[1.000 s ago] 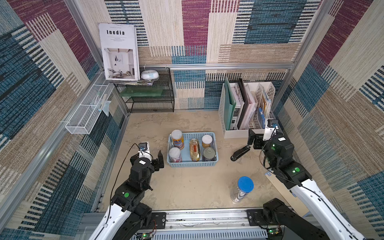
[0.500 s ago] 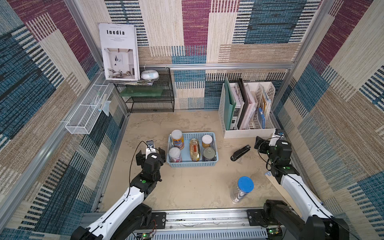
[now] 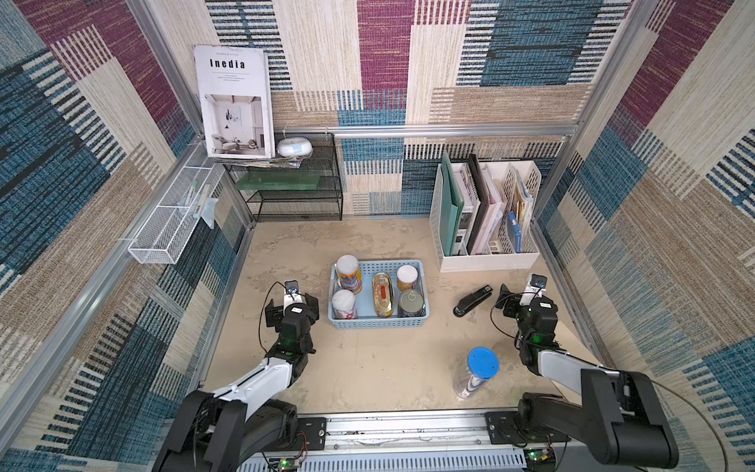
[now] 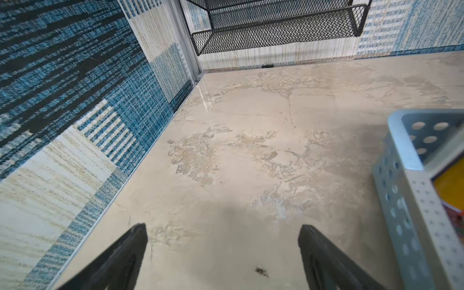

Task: Put the canned food in the basket
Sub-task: Reset both arms

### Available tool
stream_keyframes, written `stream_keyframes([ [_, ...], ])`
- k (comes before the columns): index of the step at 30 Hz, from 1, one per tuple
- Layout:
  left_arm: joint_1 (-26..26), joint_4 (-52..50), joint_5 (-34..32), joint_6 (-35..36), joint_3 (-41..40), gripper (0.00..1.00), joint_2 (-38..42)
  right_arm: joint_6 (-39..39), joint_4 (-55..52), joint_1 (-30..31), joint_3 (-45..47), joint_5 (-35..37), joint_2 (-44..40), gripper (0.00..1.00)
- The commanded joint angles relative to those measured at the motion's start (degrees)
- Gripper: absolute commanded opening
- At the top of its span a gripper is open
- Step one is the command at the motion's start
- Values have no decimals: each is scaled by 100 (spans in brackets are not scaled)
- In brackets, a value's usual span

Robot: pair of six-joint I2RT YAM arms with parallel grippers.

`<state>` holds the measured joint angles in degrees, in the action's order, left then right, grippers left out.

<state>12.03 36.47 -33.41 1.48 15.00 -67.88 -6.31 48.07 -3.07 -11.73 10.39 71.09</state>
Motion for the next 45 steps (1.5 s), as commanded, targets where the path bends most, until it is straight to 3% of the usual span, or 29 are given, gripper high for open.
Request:
stream_keyframes([
  [1,-182,875,573,182,162,98,-517,268,1273,-3,48,-237,240,99],
  [9,-610,1611,1458,68,474,95,-1713,569,3014,177,218,-500,1510,99],
  [10,-704,1236,1650,-54,571,95,-1646,619,2990,184,135,-593,1600,99],
  [12,-817,1496,1633,-120,676,97,-2018,632,1981,180,-193,-515,1429,99],
  [15,-1001,1064,1919,-280,835,96,-1965,573,1867,180,-311,-379,1487,99],
  [45,-1069,938,2052,-306,864,99,-1941,544,1934,175,-295,-369,1505,99],
])
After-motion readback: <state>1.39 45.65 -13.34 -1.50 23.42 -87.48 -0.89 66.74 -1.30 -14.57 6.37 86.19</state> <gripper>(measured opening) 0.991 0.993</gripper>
